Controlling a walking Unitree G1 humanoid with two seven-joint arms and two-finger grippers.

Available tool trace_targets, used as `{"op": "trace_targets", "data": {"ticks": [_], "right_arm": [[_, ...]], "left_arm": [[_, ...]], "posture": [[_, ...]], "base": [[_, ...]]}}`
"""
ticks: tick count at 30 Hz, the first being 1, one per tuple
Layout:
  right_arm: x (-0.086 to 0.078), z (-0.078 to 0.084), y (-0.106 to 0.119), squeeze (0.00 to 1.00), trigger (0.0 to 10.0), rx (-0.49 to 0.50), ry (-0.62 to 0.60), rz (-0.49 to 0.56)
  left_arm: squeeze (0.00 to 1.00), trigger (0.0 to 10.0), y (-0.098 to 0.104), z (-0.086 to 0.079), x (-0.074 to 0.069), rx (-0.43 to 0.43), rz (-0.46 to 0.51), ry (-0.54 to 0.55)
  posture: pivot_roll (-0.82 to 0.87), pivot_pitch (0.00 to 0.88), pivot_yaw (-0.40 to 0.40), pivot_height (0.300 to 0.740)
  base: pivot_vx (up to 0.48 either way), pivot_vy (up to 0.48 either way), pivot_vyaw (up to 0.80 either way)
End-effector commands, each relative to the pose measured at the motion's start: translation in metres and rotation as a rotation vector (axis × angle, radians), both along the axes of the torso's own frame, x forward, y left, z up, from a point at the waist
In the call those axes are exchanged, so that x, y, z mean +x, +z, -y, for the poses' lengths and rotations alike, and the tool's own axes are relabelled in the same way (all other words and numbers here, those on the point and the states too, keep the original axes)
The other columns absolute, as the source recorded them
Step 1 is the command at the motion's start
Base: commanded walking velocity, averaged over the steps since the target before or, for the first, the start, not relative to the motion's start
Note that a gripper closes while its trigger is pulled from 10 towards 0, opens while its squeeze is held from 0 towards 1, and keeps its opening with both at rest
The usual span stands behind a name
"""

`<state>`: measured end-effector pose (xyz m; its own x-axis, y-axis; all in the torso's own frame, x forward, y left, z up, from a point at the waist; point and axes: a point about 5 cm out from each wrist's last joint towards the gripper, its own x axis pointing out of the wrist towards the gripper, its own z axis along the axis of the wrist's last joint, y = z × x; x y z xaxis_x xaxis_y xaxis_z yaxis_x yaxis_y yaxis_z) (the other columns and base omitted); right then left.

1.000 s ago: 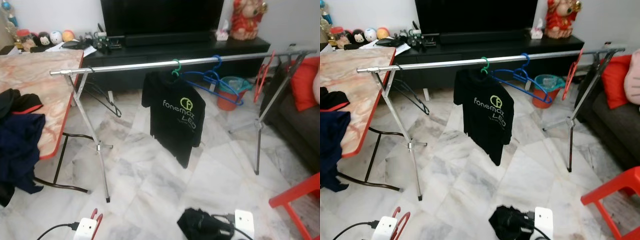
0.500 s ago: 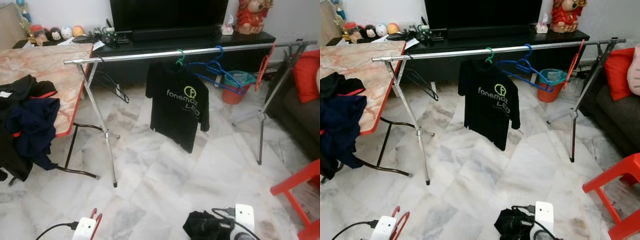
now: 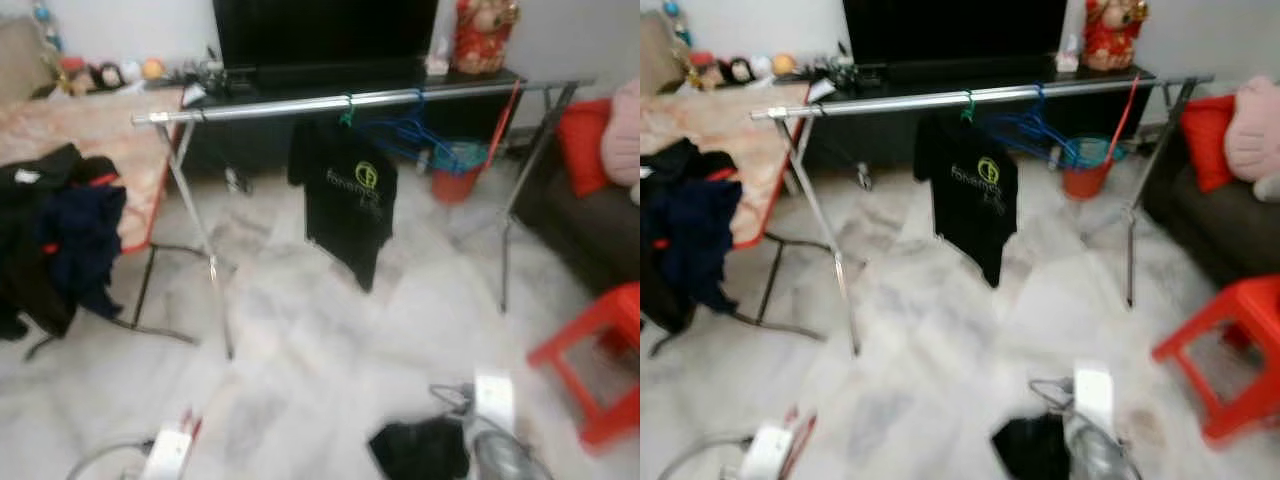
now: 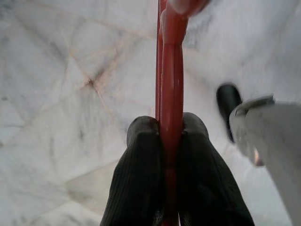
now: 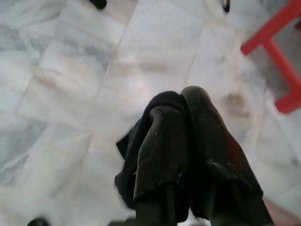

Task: Hang hanger

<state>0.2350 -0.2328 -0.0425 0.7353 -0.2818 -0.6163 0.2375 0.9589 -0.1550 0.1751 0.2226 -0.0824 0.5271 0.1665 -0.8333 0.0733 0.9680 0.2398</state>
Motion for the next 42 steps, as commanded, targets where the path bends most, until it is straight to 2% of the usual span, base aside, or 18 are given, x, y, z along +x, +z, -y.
{"op": "trace_targets", "data": {"ticks": [1, 3, 8, 9, 12, 14, 15, 18, 19, 24, 25, 27, 31, 34, 35, 38, 40, 42], "right_arm": [[0.011, -0.003, 0.008, 0.0, 10.0, -0.03, 0.031, 0.037], [0.018, 0.003, 0.015, 0.0, 10.0, -0.122, 0.11, 0.027], [0.033, 0.009, 0.031, 0.0, 10.0, -0.167, 0.179, 0.098], [0.04, 0.012, 0.04, 0.0, 10.0, -0.153, 0.168, 0.152], [0.051, 0.012, 0.052, 0.0, 10.0, -0.134, 0.177, 0.223], [0.052, 0.012, 0.053, 0.0, 10.0, -0.135, 0.182, 0.229], [0.057, 0.007, 0.059, 0.0, 10.0, -0.144, 0.23, 0.266], [0.063, 0.0, 0.068, 0.0, 10.0, -0.156, 0.309, 0.316], [0.063, 0.0, 0.068, 0.0, 10.0, -0.156, 0.309, 0.316], [0.067, -0.007, 0.078, 0.0, 10.0, -0.136, 0.394, 0.353], [0.068, -0.014, 0.081, 0.0, 10.0, -0.119, 0.484, 0.338], [0.069, -0.022, 0.084, 0.0, 10.0, -0.122, 0.597, 0.322], [0.074, -0.025, 0.087, 0.0, 10.0, -0.172, 0.675, 0.241], [0.084, -0.03, 0.099, 0.0, 10.0, -0.215, 0.73, 0.227], [0.084, -0.03, 0.099, 0.0, 10.0, -0.215, 0.73, 0.227], [0.092, -0.037, 0.109, 0.0, 10.0, -0.237, 0.73, 0.221], [0.095, -0.039, 0.111, 0.0, 10.0, -0.244, 0.715, 0.217], [0.098, -0.044, 0.113, 0.0, 10.0, -0.239, 0.709, 0.221]], "left_arm": [[0.0, 10.0, 0.003, -0.006, 0.002, 0.023, 0.037, 0.031], [0.0, 10.0, 0.006, -0.005, 0.006, 0.041, 0.092, -0.009], [0.0, 10.0, 0.01, -0.002, 0.013, 0.07, 0.14, -0.112], [0.0, 10.0, 0.038, -0.013, 0.054, 0.062, 0.251, -0.147], [0.0, 10.0, 0.07, -0.021, 0.089, 0.07, 0.382, -0.208], [0.0, 10.0, 0.073, -0.021, 0.091, 0.073, 0.393, -0.214], [0.0, 10.0, 0.084, -0.022, 0.1, 0.094, 0.449, -0.256], [0.0, 10.0, 0.103, -0.021, 0.11, 0.103, 0.547, -0.312], [0.0, 10.0, 0.103, -0.021, 0.11, 0.103, 0.547, -0.312], [0.0, 10.0, 0.124, -0.006, 0.115, 0.032, 0.609, -0.449], [0.0, 10.0, 0.132, -0.001, 0.116, 0.022, 0.613, -0.522], [0.0, 10.0, 0.14, 0.001, 0.119, 0.008, 0.604, -0.573], [0.0, 10.0, 0.152, 0.007, 0.124, -0.016, 0.562, -0.695], [0.0, 10.0, 0.162, 0.018, 0.121, -0.087, 0.447, -0.858], [0.0, 10.0, 0.162, 0.018, 0.121, -0.087, 0.447, -0.858], [0.0, 10.0, 0.167, 0.026, 0.106, -0.122, 0.295, -1.013], [0.0, 10.0, 0.169, 0.029, 0.102, -0.124, 0.256, -1.056], [0.0, 10.0, 0.171, 0.037, 0.097, -0.169, 0.24, -1.094]], "posture": [[-0.09, 0.0, 0.016, 0.74], [-0.08, 0.0, 0.012, 0.74], [-0.09, 0.0, 0.009, 0.74], [-0.09, 0.0, 0.006, 0.74], [-0.09, 0.0, -0.002, 0.74], [-0.09, 0.0, -0.004, 0.74], [-0.08, 0.0, -0.015, 0.74], [-0.08, 0.0, -0.02, 0.74], [-0.08, 0.0, -0.02, 0.74], [-0.09, 0.0, -0.029, 0.74], [-0.09, 0.0, -0.031, 0.74], [-0.09, 0.0, -0.034, 0.74], [-0.09, 0.0, -0.036, 0.74], [-0.09, 0.0, -0.036, 0.74], [-0.09, 0.0, -0.036, 0.74], [-0.09, 0.0, -0.032, 0.74], [-0.09, 0.0, -0.032, 0.74], [-0.09, 0.0, -0.031, 0.74]], "base": [[0.0, 0.0, 0.0], [0.0, 0.0, 0.0], [0.0, 0.0, 0.0], [0.0, 0.0, 0.0], [0.0, 0.0, 0.0], [0.0, 0.0, 0.0], [0.0, 0.0, 0.0], [0.0, 0.0, 0.0], [0.0, 0.0, 0.0], [0.0, 0.0, 0.0], [0.0, 0.0, 0.0], [0.0, 0.0, 0.0], [0.0, 0.0, 0.0], [0.0, 0.0, 0.0], [0.0, 0.0, 0.0], [0.0, 0.0, 0.0], [0.0, 0.0, 0.0], [0.0, 0.0, 0.0]]}}
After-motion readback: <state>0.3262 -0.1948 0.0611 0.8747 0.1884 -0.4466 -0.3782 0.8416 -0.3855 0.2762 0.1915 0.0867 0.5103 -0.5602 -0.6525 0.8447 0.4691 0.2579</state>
